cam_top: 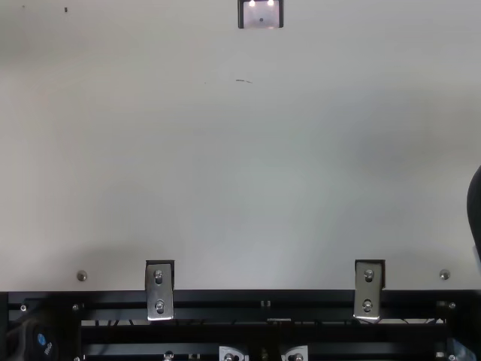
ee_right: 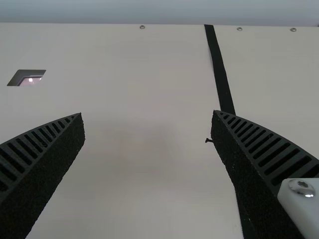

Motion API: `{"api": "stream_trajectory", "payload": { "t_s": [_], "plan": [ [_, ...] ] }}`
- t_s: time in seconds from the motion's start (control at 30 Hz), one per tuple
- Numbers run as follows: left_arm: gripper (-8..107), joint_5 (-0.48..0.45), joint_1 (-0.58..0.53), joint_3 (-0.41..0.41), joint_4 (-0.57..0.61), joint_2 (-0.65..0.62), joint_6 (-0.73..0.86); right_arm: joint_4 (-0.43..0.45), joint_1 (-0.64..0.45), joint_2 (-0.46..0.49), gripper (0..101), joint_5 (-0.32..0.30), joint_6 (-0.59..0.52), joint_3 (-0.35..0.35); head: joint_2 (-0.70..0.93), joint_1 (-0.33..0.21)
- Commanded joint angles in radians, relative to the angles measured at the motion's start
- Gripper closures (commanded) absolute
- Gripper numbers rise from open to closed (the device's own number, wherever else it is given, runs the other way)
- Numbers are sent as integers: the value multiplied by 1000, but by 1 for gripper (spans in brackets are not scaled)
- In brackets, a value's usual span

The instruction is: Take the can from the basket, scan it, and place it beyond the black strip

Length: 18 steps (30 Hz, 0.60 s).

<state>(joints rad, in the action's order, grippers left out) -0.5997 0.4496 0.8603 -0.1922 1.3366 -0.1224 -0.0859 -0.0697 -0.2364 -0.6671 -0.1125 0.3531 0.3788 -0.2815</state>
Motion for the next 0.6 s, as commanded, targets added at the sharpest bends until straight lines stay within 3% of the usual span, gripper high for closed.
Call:
{"api": "stream_trajectory", "payload": {
  "t_s": [0.0,0.57],
  "plan": [
    [9,-5,4,16,-13,102,5,0,0,0,0,0,0,0,8,-30],
    [9,59,20,116,-30,488,230,0,0,0,0,0,0,0,8,-30]
  ]
}}
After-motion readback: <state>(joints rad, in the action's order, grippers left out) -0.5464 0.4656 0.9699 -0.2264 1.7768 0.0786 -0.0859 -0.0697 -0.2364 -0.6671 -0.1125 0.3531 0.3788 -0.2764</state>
